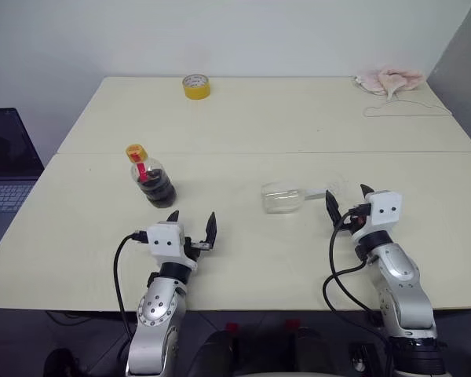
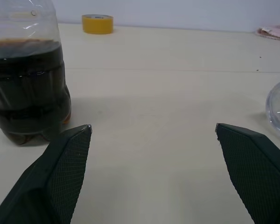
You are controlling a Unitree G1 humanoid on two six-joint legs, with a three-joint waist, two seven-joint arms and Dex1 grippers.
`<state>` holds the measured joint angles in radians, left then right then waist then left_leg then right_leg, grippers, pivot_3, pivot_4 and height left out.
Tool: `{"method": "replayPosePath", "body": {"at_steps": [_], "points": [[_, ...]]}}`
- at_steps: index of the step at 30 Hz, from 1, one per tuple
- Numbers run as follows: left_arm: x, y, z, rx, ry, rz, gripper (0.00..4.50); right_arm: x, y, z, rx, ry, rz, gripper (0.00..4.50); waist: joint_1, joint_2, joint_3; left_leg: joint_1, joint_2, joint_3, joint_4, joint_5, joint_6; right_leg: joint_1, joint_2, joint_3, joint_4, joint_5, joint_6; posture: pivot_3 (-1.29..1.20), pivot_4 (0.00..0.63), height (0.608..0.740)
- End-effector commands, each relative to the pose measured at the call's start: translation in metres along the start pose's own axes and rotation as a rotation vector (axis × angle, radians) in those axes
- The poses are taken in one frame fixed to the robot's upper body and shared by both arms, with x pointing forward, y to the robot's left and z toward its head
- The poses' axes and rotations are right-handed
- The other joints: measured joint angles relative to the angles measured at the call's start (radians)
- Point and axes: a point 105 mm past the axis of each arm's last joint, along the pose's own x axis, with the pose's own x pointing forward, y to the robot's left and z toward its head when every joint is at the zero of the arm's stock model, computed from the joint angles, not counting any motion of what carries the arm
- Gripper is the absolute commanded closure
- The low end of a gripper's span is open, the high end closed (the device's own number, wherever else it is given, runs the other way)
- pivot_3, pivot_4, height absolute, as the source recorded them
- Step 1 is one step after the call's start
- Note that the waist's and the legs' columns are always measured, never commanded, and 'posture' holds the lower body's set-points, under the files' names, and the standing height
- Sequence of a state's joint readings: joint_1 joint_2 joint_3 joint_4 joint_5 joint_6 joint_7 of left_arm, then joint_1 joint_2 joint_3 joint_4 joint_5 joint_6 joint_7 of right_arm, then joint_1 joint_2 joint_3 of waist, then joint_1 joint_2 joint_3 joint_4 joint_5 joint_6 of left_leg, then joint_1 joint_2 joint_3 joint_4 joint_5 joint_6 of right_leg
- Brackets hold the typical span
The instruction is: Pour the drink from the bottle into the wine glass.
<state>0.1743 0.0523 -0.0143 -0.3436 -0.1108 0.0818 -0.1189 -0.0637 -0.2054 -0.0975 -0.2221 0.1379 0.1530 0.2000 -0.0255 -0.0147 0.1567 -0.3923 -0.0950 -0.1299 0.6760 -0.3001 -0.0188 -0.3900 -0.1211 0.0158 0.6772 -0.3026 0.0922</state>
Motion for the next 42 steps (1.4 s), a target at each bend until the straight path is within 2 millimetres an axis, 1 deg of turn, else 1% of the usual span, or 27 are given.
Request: {"method": "replayPosePath", "body": {"at_steps": [1, 6, 9, 12, 15, 16, 17, 19, 24, 28, 30, 33, 36, 38, 42], "points": [[-0.001, 0.001, 0.014, 0.011, -0.056, 0.009, 0.00, 0.001, -0.002, 0.012, -0.005, -0.043, 0.003, 0.02, 0.000, 0.000, 0.000, 0.000, 0.000, 0.000, 0.000, 0.000, 0.000, 0.000, 0.000, 0.000, 0.000, 0.000, 0.000, 0.00, 0.150, 0.740], [-0.005, -0.002, 0.017, -0.016, -0.069, -0.014, 0.00, 0.000, 0.001, 0.013, 0.016, -0.046, 0.024, 0.02, 0.000, 0.000, 0.000, 0.000, 0.000, 0.000, 0.000, 0.000, 0.000, 0.000, 0.000, 0.000, 0.000, 0.000, 0.000, 0.00, 0.150, 0.740], [-0.009, 0.004, 0.021, 0.001, -0.088, 0.007, 0.00, 0.000, 0.003, 0.014, 0.028, -0.056, 0.038, 0.02, 0.000, 0.000, 0.000, 0.000, 0.000, 0.000, 0.000, 0.000, 0.000, 0.000, 0.000, 0.000, 0.000, 0.000, 0.000, 0.00, 0.150, 0.740], [-0.017, 0.011, 0.019, 0.004, -0.071, 0.026, 0.00, 0.000, 0.004, 0.015, 0.025, -0.059, 0.041, 0.02, 0.000, 0.000, 0.000, 0.000, 0.000, 0.000, 0.000, 0.000, 0.000, 0.000, 0.000, 0.000, 0.000, 0.000, 0.000, 0.00, 0.150, 0.740], [-0.029, 0.029, 0.012, 0.004, -0.049, 0.094, 0.00, 0.001, 0.004, 0.015, 0.022, -0.060, 0.042, 0.02, 0.000, 0.000, 0.000, 0.000, 0.000, 0.000, 0.000, 0.000, 0.000, 0.000, 0.000, 0.000, -0.001, 0.000, 0.000, 0.00, 0.150, 0.740], [-0.030, 0.039, 0.011, 0.007, -0.049, 0.132, 0.00, 0.001, 0.005, 0.016, 0.023, -0.062, 0.044, 0.02, 0.000, 0.000, 0.000, 0.000, 0.000, 0.000, 0.000, 0.000, 0.000, 0.000, 0.000, 0.000, -0.001, 0.000, 0.000, 0.00, 0.150, 0.740], [-0.029, 0.046, 0.013, 0.008, -0.054, 0.158, 0.00, 0.001, 0.007, 0.017, 0.032, -0.071, 0.055, 0.02, 0.002, 0.000, 0.000, 0.000, 0.000, 0.000, 0.000, 0.000, 0.000, 0.000, 0.000, 0.000, -0.001, 0.000, 0.000, 0.00, 0.150, 0.740], [-0.025, 0.054, 0.018, 0.020, -0.072, 0.173, 0.00, 0.000, 0.013, 0.022, 0.059, -0.091, 0.095, 0.02, 0.006, 0.000, 0.000, 0.000, 0.000, -0.001, 0.000, 0.000, 0.000, 0.001, 0.000, -0.001, -0.001, 0.000, 0.000, 0.00, 0.150, 0.740], [-0.012, 0.051, 0.025, 0.046, -0.084, 0.107, 0.00, -0.002, 0.020, 0.039, 0.061, -0.155, 0.131, 0.02, 0.008, 0.000, 0.000, 0.000, 0.000, 0.000, 0.000, 0.000, 0.000, 0.001, 0.000, 0.000, -0.001, 0.000, 0.000, 0.00, 0.150, 0.740], [-0.007, 0.062, 0.028, 0.058, -0.089, 0.105, 0.00, -0.005, 0.021, 0.058, -0.006, -0.208, 0.140, 0.02, 0.008, 0.000, 0.000, 0.000, 0.000, -0.001, 0.000, 0.000, 0.000, 0.000, 0.000, -0.001, -0.001, 0.000, 0.000, 0.00, 0.150, 0.740], [-0.004, 0.066, 0.027, 0.066, -0.080, 0.102, 0.00, -0.007, 0.029, 0.065, -0.040, -0.229, 0.186, 0.02, 0.008, 0.000, 0.000, 0.000, 0.000, -0.001, 0.000, 0.000, 0.000, 0.000, 0.000, -0.001, -0.001, 0.000, 0.000, 0.00, 0.150, 0.740], [-0.001, 0.069, 0.027, 0.079, -0.071, 0.077, 0.00, -0.012, 0.053, 0.078, -0.112, -0.265, 0.342, 0.02, 0.008, 0.000, 0.000, 0.000, 0.000, -0.001, 0.000, 0.000, 0.000, 0.000, 0.000, -0.001, -0.001, 0.000, 0.000, 0.00, 0.150, 0.740], [-0.001, 0.078, 0.034, 0.103, -0.091, 0.097, 0.00, -0.011, 0.061, 0.089, -0.135, -0.282, 0.442, 0.02, 0.008, 0.000, 0.000, 0.000, 0.000, -0.001, 0.000, 0.000, 0.000, 0.001, 0.000, -0.001, -0.001, 0.000, 0.000, 0.00, 0.150, 0.740], [0.000, 0.084, 0.038, 0.110, -0.103, 0.117, 0.00, -0.009, 0.063, 0.091, -0.159, -0.271, 0.514, 0.02, 0.008, 0.000, 0.000, 0.000, 0.000, -0.001, 0.000, 0.000, 0.000, 0.001, 0.000, -0.001, -0.001, 0.000, 0.000, 0.00, 0.150, 0.740], [0.003, 0.088, 0.039, 0.117, -0.099, 0.121, 0.00, -0.004, 0.068, 0.083, -0.164, -0.187, 0.695, 0.02, 0.010, -0.001, 0.000, 0.000, 0.000, -0.002, 0.000, 0.000, 0.000, 0.001, 0.000, -0.002, -0.002, 0.000, 0.000, 0.00, 0.150, 0.740]]}}
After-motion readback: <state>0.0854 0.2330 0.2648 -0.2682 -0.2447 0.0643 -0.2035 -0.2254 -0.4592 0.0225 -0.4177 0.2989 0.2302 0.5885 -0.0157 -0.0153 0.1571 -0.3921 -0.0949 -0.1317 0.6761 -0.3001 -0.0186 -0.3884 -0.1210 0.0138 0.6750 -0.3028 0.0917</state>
